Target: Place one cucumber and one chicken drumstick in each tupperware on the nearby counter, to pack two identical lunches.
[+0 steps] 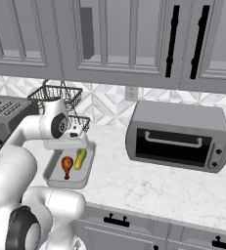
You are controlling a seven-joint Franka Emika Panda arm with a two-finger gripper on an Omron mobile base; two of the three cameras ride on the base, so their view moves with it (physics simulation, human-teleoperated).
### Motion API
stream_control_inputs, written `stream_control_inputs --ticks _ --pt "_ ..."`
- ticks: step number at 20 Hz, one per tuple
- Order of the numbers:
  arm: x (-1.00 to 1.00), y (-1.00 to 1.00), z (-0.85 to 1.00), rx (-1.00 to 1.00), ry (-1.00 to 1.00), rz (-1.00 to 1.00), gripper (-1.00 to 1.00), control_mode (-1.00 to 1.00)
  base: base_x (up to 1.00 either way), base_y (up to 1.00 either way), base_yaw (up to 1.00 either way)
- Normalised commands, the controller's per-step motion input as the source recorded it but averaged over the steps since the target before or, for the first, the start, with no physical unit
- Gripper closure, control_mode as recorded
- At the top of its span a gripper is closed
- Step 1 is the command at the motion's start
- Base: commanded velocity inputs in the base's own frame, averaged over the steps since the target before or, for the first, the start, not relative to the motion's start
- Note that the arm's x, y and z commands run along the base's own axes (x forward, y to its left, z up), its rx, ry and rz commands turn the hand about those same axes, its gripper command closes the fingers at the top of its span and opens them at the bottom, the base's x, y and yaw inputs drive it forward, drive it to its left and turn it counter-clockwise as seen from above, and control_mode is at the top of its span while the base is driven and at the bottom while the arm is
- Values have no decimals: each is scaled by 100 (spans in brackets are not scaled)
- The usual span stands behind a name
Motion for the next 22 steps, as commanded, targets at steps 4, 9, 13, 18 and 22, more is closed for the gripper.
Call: stream_control_inputs --ticks 4,9,13,18,22 --pt "-100 -42 68 13 0 0 -100 -100 0 0 0" --pt "-100 -20 36 12 -4 0 -100 -100 0 0 0" --pt "-24 -1 4 2 -7 0 -100 -100 0 0 0" --pt "-15 -3 0 0 0 0 -100 -100 0 0 0" --pt "-47 -11 0 2 -1 -3 -100 100 -13 -3 -1"
